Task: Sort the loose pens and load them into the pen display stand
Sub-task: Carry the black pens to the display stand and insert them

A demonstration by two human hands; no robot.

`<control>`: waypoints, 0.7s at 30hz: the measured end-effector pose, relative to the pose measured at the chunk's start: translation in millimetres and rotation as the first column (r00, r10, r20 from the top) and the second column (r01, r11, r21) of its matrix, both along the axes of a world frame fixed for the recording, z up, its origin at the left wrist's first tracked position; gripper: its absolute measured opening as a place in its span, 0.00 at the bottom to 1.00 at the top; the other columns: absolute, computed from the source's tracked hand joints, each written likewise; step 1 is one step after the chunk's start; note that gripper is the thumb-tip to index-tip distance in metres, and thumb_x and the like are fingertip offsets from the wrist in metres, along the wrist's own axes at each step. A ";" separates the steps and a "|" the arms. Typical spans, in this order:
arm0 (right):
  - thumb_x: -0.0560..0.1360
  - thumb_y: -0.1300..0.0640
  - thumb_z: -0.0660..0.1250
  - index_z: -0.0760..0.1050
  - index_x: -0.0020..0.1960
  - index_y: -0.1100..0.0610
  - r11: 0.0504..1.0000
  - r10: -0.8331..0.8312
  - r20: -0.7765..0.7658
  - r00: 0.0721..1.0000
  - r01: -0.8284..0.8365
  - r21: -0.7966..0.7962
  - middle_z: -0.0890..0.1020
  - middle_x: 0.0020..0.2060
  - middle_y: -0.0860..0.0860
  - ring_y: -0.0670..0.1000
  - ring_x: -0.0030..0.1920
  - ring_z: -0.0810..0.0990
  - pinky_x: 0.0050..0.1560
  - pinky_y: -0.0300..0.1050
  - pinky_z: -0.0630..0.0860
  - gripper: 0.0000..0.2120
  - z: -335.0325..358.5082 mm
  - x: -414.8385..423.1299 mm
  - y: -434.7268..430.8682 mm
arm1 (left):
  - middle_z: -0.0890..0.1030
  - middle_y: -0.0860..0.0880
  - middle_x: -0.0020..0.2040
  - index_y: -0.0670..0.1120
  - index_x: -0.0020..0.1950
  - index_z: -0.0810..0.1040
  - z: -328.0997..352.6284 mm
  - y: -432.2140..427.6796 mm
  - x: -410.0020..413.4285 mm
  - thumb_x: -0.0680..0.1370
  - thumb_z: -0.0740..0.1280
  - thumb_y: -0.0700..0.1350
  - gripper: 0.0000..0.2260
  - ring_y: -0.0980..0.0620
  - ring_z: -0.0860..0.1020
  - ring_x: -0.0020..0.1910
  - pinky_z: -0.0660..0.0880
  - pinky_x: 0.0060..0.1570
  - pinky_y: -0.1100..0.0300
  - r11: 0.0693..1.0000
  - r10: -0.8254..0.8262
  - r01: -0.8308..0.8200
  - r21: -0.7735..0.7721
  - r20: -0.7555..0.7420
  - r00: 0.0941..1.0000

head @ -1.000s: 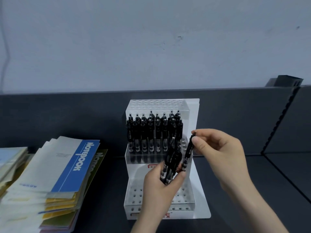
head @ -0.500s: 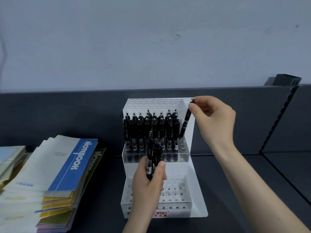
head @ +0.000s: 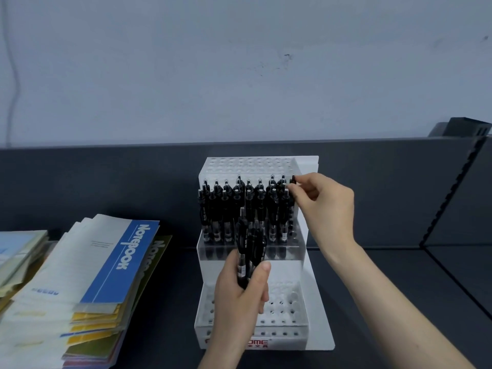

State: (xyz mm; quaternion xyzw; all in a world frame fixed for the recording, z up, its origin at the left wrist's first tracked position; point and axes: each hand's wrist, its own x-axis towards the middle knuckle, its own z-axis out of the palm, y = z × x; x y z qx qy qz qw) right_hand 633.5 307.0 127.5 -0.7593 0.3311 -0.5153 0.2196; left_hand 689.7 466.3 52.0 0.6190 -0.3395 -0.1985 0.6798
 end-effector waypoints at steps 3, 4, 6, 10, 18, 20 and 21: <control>0.71 0.58 0.73 0.82 0.52 0.51 0.996 0.036 0.059 0.998 -0.040 0.084 0.83 0.37 0.44 0.41 0.38 0.81 0.46 0.37 0.77 0.10 -2.3 -10.4 4.2 | 0.77 0.47 0.30 0.45 0.47 0.74 2.3 -1.3 -1.9 0.78 0.66 0.44 0.03 0.53 0.72 0.25 0.71 0.28 0.60 0.999 -0.014 0.014 -0.044 -0.009 1.000; 0.71 0.58 0.73 0.82 0.52 0.50 0.992 0.044 0.094 0.995 -0.055 0.113 0.84 0.37 0.43 0.40 0.38 0.81 0.45 0.34 0.77 0.10 -4.2 -16.6 10.3 | 0.78 0.47 0.30 0.45 0.47 0.74 3.1 -1.8 -1.9 0.78 0.67 0.43 0.03 0.53 0.73 0.26 0.71 0.27 0.60 0.998 -0.022 0.021 -0.055 -0.009 1.000; 0.71 0.59 0.73 0.82 0.48 0.47 0.975 0.078 0.158 0.984 -0.108 0.193 0.84 0.35 0.43 0.41 0.37 0.81 0.43 0.31 0.76 0.09 -10.5 -29.9 28.4 | 0.79 0.47 0.31 0.44 0.48 0.74 4.3 -3.4 -1.9 0.78 0.67 0.44 0.04 0.52 0.73 0.26 0.71 0.27 0.60 0.996 -0.048 0.048 -0.070 -0.007 0.999; 0.68 0.61 0.75 0.83 0.40 0.46 0.837 0.282 0.193 0.940 -0.339 0.430 0.85 0.34 0.45 0.42 0.36 0.82 0.40 0.32 0.77 0.10 -19.0 -42.1 65.4 | 0.79 0.45 0.32 0.49 0.51 0.76 2.2 -9.0 -2.7 0.76 0.69 0.49 0.07 0.49 0.74 0.26 0.71 0.25 0.59 0.991 -0.105 0.103 -0.091 -0.020 0.994; 0.67 0.65 0.75 0.82 0.37 0.54 0.831 0.236 0.348 0.907 -0.374 0.412 0.83 0.30 0.49 0.42 0.32 0.78 0.36 0.32 0.74 0.07 -20.3 -44.6 66.3 | 0.80 0.45 0.33 0.44 0.51 0.76 -3.3 -15.9 -8.3 0.73 0.65 0.56 0.16 0.46 0.76 0.25 0.72 0.24 0.57 0.987 -0.146 0.144 -0.066 -0.028 0.989; 0.68 0.63 0.74 0.83 0.38 0.53 0.887 0.114 0.492 0.863 -0.312 0.341 0.83 0.32 0.48 0.44 0.34 0.79 0.38 0.35 0.76 0.05 -8.4 -48.8 53.1 | 0.80 0.46 0.32 0.44 0.49 0.76 -2.8 -16.0 -7.9 0.74 0.63 0.53 0.13 0.47 0.75 0.24 0.71 0.24 0.58 0.996 -0.082 0.080 -0.045 -0.054 0.995; 0.69 0.62 0.74 0.83 0.39 0.52 0.916 0.068 0.539 0.840 -0.266 0.300 0.84 0.33 0.48 0.45 0.35 0.79 0.40 0.37 0.77 0.05 0.0 -51.4 44.6 | 0.79 0.47 0.31 0.44 0.47 0.76 -2.9 -15.5 -7.2 0.76 0.62 0.52 0.12 0.48 0.74 0.23 0.70 0.23 0.58 0.998 -0.054 0.052 -0.037 -0.053 0.997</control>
